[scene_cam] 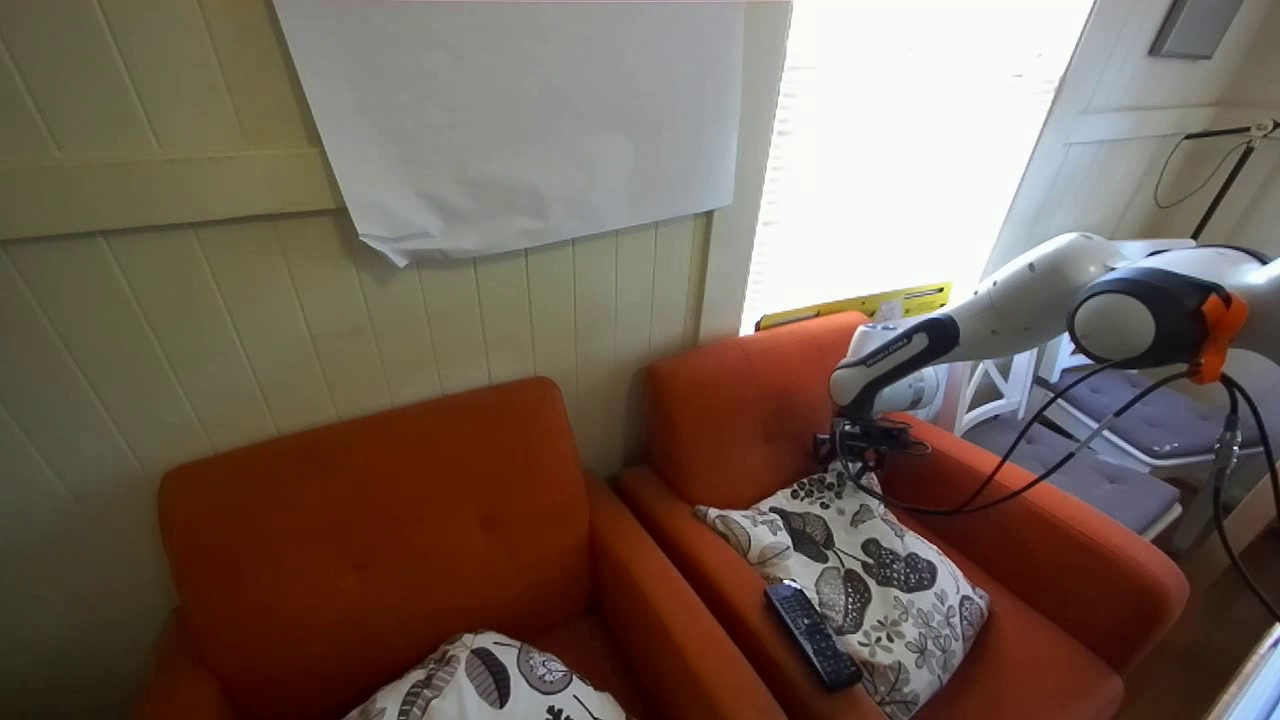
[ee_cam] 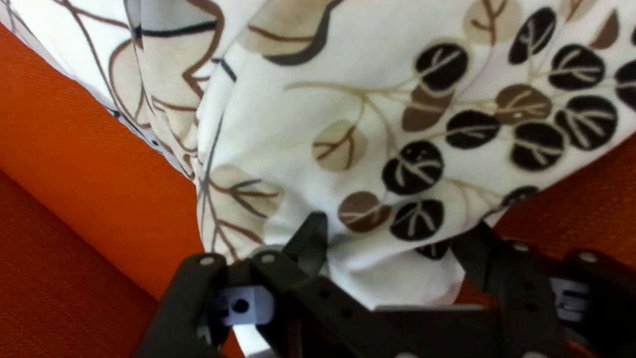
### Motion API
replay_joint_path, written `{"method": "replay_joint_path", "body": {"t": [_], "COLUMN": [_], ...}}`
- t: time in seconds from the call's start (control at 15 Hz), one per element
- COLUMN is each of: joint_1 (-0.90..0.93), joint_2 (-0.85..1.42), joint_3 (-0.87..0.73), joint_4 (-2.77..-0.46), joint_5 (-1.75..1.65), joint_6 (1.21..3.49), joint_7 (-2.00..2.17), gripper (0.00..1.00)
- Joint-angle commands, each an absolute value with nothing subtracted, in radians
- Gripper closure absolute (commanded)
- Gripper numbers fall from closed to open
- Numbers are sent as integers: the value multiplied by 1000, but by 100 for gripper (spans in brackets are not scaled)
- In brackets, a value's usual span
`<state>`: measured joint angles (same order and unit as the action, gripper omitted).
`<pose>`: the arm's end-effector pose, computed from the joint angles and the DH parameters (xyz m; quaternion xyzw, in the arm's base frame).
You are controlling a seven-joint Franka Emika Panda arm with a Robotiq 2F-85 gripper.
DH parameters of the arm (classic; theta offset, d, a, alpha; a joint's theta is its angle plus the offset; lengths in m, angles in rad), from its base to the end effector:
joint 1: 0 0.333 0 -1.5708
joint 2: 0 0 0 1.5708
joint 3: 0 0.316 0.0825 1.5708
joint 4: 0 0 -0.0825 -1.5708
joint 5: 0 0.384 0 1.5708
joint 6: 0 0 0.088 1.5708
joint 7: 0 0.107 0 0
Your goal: Put the pillow upright
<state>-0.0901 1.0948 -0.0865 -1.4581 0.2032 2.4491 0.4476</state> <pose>0.6686 -0.1117 0.0173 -0.9303 0.3631 0.0506 0.0146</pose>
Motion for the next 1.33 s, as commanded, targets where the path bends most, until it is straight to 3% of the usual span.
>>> {"method": "replay_joint_path", "body": {"t": [0.0,0.33,0.4,0.87,1.27], "joint_1": [-92,-104,-110,-175,-291], "joint_2": [1096,1043,1029,896,682], "joint_3": [-90,-77,-72,-26,78], "joint_4": [-1440,-1481,-1492,-1634,-1862], "joint_5": [218,229,234,319,522], "joint_6": [2416,2384,2385,2440,2642], "joint_7": [432,416,410,333,176], "gripper": [62,96,99,98,98]}}
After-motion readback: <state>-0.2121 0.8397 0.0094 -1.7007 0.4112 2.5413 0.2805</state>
